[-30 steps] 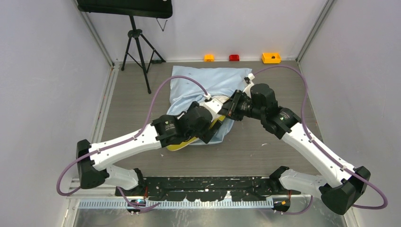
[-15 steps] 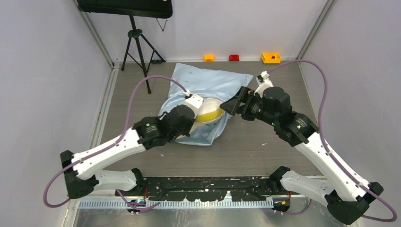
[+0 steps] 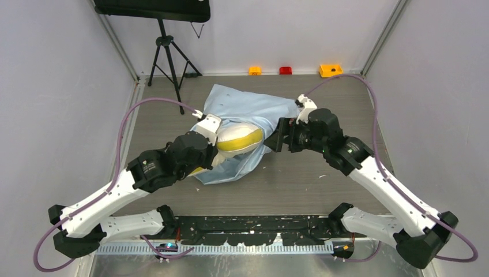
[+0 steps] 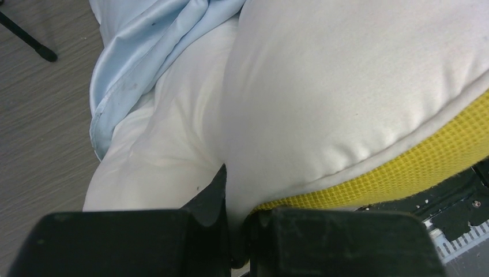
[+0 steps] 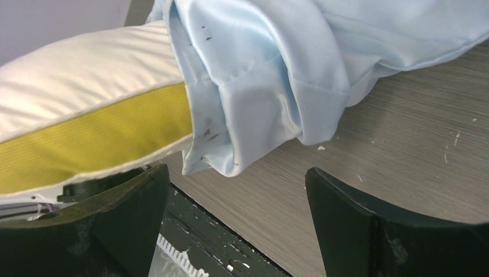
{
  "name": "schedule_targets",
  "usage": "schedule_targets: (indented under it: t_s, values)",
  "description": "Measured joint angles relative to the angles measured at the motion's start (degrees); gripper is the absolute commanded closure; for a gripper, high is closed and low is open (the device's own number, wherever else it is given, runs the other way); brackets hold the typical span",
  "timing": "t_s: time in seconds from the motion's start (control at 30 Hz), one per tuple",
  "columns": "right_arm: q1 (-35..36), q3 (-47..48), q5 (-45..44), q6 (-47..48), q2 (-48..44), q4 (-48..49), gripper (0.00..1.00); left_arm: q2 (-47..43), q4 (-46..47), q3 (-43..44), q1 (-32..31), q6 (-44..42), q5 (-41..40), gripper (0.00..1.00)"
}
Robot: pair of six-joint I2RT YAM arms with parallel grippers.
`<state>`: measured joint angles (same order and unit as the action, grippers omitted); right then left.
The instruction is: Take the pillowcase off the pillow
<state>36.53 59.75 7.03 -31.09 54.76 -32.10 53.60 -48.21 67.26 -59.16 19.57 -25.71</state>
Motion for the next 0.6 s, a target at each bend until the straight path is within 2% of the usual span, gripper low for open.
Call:
schedule_targets:
  t_s: [0.33, 0.5, 0.6]
  values:
    - [0.00, 0.28, 2.14, 5.84, 12.02, 4.39, 0.09, -1.20, -2.27, 1.01, 0.02, 1.22, 0.24, 1.00]
    - [-0.72, 0.37, -1.68, 6.78, 14.84, 5.95, 0.30, -2.45, -3.30, 1.95, 0.04, 1.51, 0.24, 1.00]
    - [-3.10, 0.39, -2.60, 6.40, 16.76, 8.22, 0.35, -3.89, -3.32, 2.14, 0.04, 1.70, 0.24, 1.00]
